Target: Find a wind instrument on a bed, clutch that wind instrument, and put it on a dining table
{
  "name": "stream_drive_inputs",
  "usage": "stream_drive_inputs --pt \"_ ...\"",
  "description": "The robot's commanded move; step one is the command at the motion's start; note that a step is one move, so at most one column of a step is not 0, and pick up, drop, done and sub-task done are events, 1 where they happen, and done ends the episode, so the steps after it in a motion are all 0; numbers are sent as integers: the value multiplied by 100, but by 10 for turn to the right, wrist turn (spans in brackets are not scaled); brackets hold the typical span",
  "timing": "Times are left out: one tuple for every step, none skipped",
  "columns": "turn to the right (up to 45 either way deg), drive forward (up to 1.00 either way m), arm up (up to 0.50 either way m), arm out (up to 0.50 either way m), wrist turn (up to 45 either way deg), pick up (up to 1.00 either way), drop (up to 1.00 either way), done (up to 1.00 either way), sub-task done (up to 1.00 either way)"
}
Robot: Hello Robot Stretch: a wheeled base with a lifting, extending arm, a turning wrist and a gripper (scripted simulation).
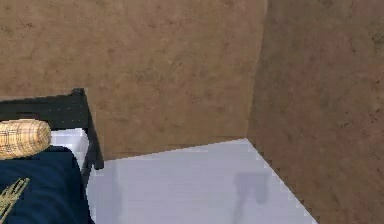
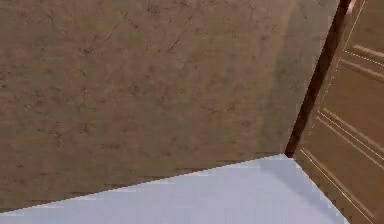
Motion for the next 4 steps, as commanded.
stream_drive_inputs --pt "-450 0 0 0 0 0 0 0 0" --pt "-450 0 0 0 0 0 0 0 0" --pt "-450 0 0 0 0 0 0 0 0" --pt "450 0 0 0 0 0 0 0 0"
